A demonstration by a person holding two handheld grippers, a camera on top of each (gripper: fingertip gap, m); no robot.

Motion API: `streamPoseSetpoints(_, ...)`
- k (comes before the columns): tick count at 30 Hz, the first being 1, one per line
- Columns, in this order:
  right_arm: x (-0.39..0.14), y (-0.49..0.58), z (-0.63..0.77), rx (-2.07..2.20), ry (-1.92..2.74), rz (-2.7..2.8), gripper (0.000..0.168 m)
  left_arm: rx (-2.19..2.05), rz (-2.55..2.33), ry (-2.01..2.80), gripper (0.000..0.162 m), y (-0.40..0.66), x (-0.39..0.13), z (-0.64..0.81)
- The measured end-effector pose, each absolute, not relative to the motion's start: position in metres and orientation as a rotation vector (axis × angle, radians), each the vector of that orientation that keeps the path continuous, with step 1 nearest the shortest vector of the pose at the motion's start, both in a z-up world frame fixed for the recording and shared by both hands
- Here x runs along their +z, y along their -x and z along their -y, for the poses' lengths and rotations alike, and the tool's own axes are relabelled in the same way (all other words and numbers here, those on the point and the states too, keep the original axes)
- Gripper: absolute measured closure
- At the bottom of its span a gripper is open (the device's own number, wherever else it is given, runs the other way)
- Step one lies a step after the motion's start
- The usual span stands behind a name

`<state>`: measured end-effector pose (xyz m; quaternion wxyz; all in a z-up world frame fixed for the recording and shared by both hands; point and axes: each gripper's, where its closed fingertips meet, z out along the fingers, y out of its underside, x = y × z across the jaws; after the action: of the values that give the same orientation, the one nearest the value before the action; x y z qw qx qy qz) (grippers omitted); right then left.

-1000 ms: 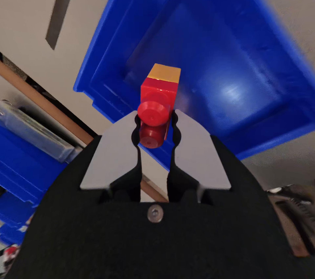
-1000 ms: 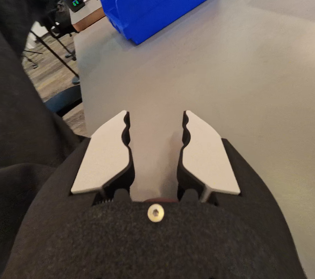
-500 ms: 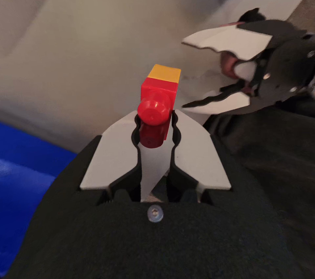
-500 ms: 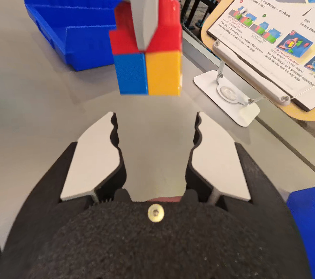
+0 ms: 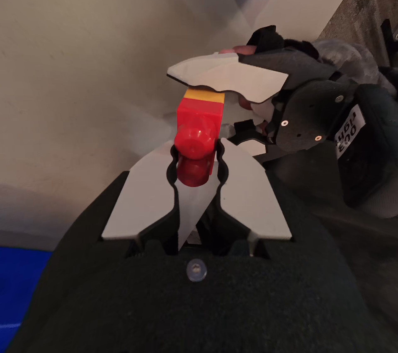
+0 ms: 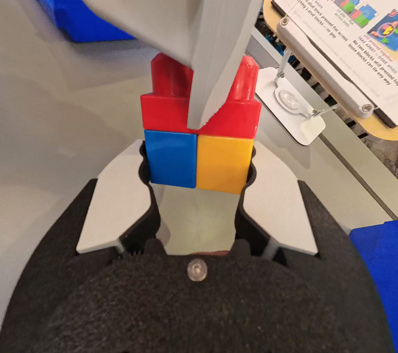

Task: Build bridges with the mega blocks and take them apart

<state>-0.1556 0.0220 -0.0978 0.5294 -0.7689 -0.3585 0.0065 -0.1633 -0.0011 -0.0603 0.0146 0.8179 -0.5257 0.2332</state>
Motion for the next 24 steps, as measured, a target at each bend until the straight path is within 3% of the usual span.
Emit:
streamPoseSetpoints(12,-0.116,0.167,-0.018,0.029,1.887,0.943,0.081,0.747,1.633,-2.51,0.129,0.183,-0.067,0.003)
streamPoseSetpoints(17,-0.173,0.138,-0.019,0.022,2.047,0.937,0.081,0.871,1.633,-2.624,0.129,0.207,-0.014,-0.034)
streamPoseSetpoints(24,-0.144,0.134,-0.017,0.105,2.005,0.871,0.081,0.881,1.77,-2.753,0.129,0.234,-0.005,-0.024)
